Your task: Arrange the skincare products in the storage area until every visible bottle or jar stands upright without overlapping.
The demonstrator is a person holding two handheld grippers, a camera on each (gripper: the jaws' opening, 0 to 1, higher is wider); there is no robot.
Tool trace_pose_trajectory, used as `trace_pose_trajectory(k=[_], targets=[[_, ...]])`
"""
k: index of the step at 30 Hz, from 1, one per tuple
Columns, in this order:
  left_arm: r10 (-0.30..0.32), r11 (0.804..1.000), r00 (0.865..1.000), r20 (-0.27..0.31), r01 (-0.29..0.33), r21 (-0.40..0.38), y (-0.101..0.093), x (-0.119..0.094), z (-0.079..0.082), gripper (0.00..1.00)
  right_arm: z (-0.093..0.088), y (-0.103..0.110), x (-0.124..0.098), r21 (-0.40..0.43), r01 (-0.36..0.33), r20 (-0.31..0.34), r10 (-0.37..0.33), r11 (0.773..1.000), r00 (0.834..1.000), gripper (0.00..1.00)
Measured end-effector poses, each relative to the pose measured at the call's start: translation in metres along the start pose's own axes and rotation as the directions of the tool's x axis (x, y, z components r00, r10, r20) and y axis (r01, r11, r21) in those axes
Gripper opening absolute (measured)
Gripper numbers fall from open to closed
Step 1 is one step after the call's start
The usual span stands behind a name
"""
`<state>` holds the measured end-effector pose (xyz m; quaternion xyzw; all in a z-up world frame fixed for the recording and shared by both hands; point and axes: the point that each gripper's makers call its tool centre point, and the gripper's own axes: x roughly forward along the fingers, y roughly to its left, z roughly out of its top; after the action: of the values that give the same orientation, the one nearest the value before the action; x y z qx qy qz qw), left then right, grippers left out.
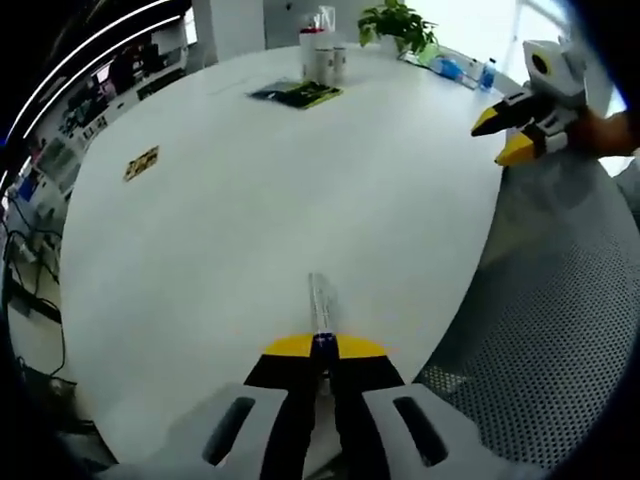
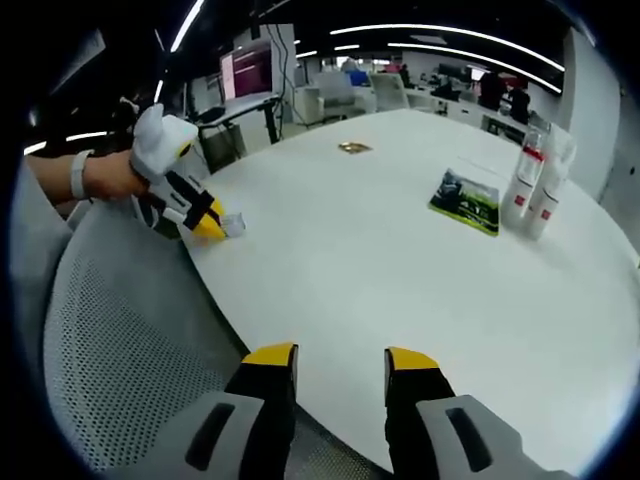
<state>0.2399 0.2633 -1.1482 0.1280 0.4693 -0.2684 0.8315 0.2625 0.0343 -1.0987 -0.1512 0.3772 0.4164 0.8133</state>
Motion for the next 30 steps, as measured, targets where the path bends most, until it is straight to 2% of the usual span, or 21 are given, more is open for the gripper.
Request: trace_pose_trajectory(k=[2, 3, 4, 7, 8, 10, 12, 16, 18, 20, 21, 22, 25, 27, 30], targets=[[0.003, 1.0, 1.0, -0.001, -0.003, 0.004, 0.0, -0.003, 0.001, 0.0, 0.002, 0.001, -0.001, 0.012, -0.008, 0.006, 0.008, 1.0, 1.0, 0.33], [0.004, 1.0, 1.0, 0.021, -0.004, -0.002, 0.0, -0.006, 0.005, 0.0, 0.004, 0.001, -0.003, 0.015, -0.014, 0.014, 0.014, 1.0, 1.0, 0.33], [-0.004, 1.0, 0.998, 0.07, 0.006, -0.026, -0.002, -0.011, 0.015, 0.0, 0.006, 0.002, -0.004, 0.022, -0.02, 0.018, 0.019, 1.0, 1.0, 0.33], [-0.01, 0.998, 0.988, 0.157, 0.02, -0.067, -0.004, -0.026, 0.032, 0.0, 0.013, 0.006, -0.005, 0.031, -0.047, 0.029, 0.046, 0.998, 0.999, 0.34], [-0.02, 0.998, 0.978, 0.206, 0.032, -0.055, -0.009, -0.033, 0.041, 0.0, 0.018, 0.01, -0.004, 0.027, -0.071, 0.041, 0.07, 0.997, 0.997, 0.35], [-0.025, 0.999, 0.96, 0.278, 0.037, -0.04, -0.015, -0.042, 0.053, 0.0, 0.04, 0.034, -0.002, 0.063, -0.203, 0.095, 0.196, 0.977, 0.976, 0.36], [-0.033, 0.999, 0.945, 0.326, 0.043, -0.024, -0.021, -0.047, 0.06, 0.0, 0.057, 0.052, -0.002, 0.064, -0.286, 0.128, 0.277, 0.956, 0.952, 0.36], [-0.074, 0.997, 0.918, 0.39, 0.065, 0.035, -0.041, -0.055, 0.071, 0.0, 0.107, 0.083, -0.008, -0.047, -0.37, 0.214, 0.371, 0.928, 0.904, 0.32], [-0.091, 0.995, 0.909, 0.406, 0.072, 0.062, -0.05, -0.057, 0.073, 0.0, 0.122, 0.099, -0.011, -0.096, -0.421, 0.213, 0.432, 0.902, 0.877, 0.3], [-0.118, 0.991, 0.899, 0.423, 0.082, 0.102, -0.058, -0.058, 0.076, 0.0, 0.126, 0.105, -0.01, -0.15, -0.423, 0.186, 0.446, 0.894, 0.876, 0.28], [-0.137, 0.989, 0.89, 0.436, 0.094, 0.118, -0.063, -0.06, 0.079, 0.0, 0.126, 0.11, -0.01, -0.198, -0.428, 0.166, 0.46, 0.882, 0.872, 0.27], [-0.148, 0.986, 0.884, 0.443, 0.1, 0.131, -0.066, -0.061, 0.081, 0.0, 0.125, 0.111, -0.009, -0.226, -0.423, 0.148, 0.46, 0.878, 0.876, 0.25], [-0.173, 0.981, 0.87, 0.462, 0.11, 0.161, -0.075, -0.065, 0.084, 0.0, 0.12, 0.119, -0.009, -0.309, -0.436, 0.096, 0.484, 0.845, 0.87, 0.16], [-0.18, 0.978, 0.867, 0.465, 0.11, 0.175, -0.078, -0.067, 0.085, 0.01, 0.117, 0.12, -0.01, -0.336, -0.426, 0.086, 0.477, 0.84, 0.875, 0.13], [-0.197, 0.973, 0.857, 0.476, 0.113, 0.2, -0.082, -0.068, 0.088, 0.01, 0.114, 0.121, -0.008, -0.357, -0.421, 0.064, 0.471, 0.834, 0.88, 0.16]])
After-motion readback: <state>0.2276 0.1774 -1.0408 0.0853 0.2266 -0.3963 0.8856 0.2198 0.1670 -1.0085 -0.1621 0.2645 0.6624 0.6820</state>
